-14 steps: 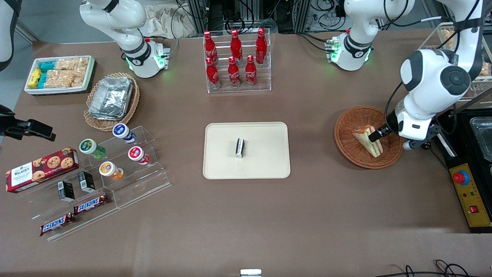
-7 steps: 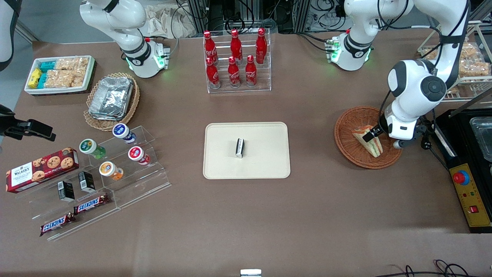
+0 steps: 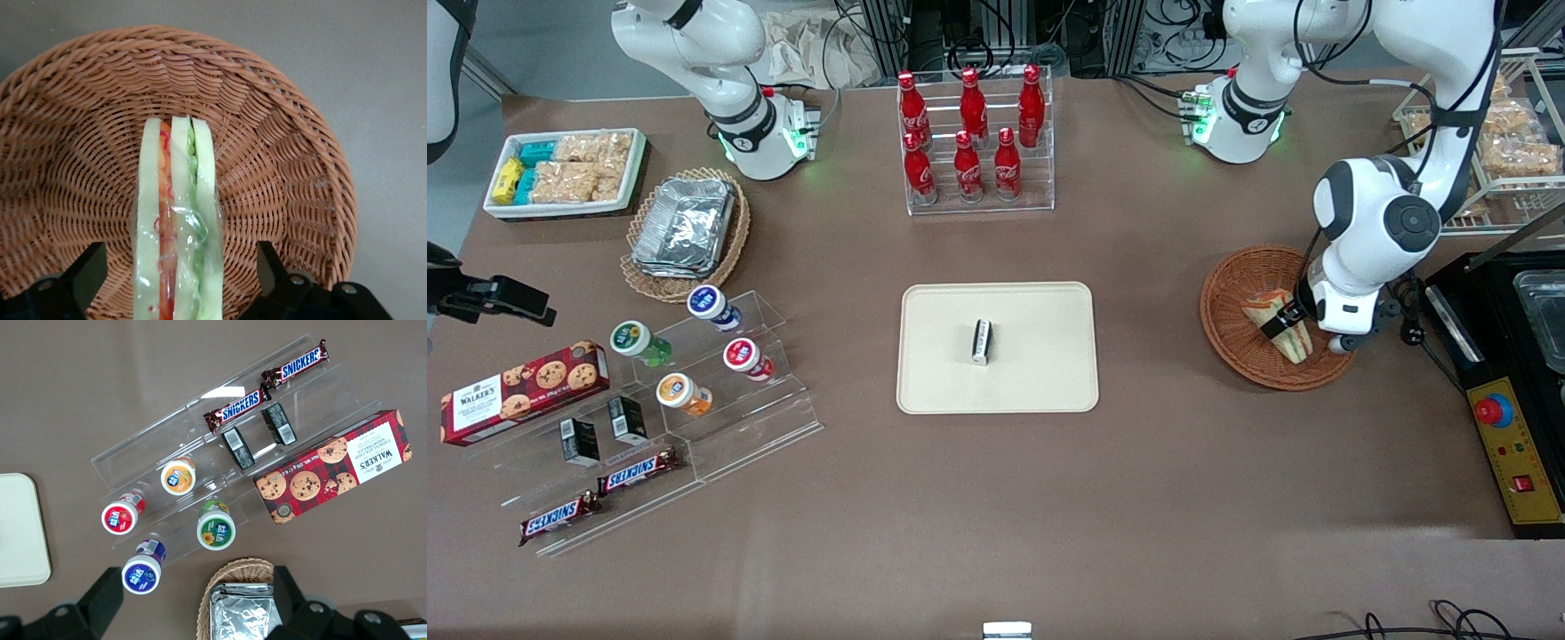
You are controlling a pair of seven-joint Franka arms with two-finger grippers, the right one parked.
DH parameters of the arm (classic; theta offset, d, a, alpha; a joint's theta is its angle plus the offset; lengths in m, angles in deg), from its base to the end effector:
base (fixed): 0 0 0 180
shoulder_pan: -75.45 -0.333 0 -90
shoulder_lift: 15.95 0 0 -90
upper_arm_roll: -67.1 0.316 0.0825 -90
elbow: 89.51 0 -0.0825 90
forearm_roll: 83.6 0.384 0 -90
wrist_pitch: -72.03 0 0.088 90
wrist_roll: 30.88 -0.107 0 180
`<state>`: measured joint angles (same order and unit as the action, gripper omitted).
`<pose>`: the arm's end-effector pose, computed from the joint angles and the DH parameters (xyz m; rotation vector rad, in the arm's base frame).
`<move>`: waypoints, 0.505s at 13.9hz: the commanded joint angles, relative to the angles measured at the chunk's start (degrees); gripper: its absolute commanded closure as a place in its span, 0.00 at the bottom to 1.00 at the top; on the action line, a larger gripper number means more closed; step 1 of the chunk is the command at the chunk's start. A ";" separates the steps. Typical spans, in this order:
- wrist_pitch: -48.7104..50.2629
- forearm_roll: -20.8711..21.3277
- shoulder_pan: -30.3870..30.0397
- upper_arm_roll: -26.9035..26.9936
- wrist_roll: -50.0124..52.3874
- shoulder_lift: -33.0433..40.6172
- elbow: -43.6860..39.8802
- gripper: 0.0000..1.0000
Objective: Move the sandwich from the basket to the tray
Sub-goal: 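Close the left gripper on the sandwich in the basket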
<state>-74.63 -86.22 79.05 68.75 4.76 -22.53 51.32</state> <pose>0.4808 -0.0155 0.2502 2.9733 0.9626 -0.0301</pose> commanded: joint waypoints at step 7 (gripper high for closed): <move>0.13 -0.29 -0.08 -0.33 0.75 0.07 0.68 1.00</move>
<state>-75.28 -86.21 79.05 68.73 4.78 -24.14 51.34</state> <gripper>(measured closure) 0.590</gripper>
